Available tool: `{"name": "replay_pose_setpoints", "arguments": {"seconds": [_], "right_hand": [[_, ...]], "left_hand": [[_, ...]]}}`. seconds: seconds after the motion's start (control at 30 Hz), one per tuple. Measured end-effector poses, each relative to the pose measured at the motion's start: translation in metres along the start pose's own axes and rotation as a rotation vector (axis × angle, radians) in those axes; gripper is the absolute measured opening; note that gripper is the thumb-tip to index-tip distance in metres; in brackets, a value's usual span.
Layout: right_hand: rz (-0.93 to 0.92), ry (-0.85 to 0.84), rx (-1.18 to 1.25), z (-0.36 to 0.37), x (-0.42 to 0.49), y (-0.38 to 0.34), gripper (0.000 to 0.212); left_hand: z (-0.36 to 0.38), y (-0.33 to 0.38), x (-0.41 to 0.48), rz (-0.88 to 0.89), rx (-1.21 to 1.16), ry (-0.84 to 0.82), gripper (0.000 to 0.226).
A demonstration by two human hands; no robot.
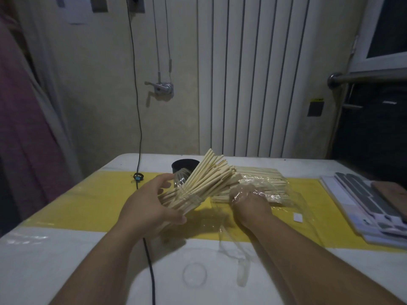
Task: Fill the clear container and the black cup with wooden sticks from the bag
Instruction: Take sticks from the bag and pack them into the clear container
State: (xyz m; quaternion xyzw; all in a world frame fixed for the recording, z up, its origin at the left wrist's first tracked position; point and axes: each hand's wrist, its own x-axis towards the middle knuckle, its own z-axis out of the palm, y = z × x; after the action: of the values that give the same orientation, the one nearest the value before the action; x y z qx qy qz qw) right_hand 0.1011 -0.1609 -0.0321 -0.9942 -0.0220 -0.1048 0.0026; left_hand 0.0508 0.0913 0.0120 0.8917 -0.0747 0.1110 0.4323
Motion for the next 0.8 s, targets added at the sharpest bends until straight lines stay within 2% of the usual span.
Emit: {"name": "replay_pose_setpoints", "arguments": {"seconds": [0.3,0.4,0.57,0.8], "right_hand": [[0.138,-0.136,0.252,-0.008,0.013,0.002,0.029],[0.079,-0.121,0.220,-0.013,0.012,0.003,0.007],[0.040,-0.090,0.232,-0.006,0.010,0.005,0.027],[0.078,0.004,0.178,-0.009,0.000,-0.004,0.019]], "left_hand": [[0.000,0.001,0.000,-0.010,0.019,-0.001,0.097],[0.000,0.001,0.000,-0.005,0.023,-0.004,0.098],[0.001,-0.001,0.000,-0.004,0.027,0.007,0.100],[0.001,0.001,-0.001,0.017,0.031,0.005,0.098]]}}
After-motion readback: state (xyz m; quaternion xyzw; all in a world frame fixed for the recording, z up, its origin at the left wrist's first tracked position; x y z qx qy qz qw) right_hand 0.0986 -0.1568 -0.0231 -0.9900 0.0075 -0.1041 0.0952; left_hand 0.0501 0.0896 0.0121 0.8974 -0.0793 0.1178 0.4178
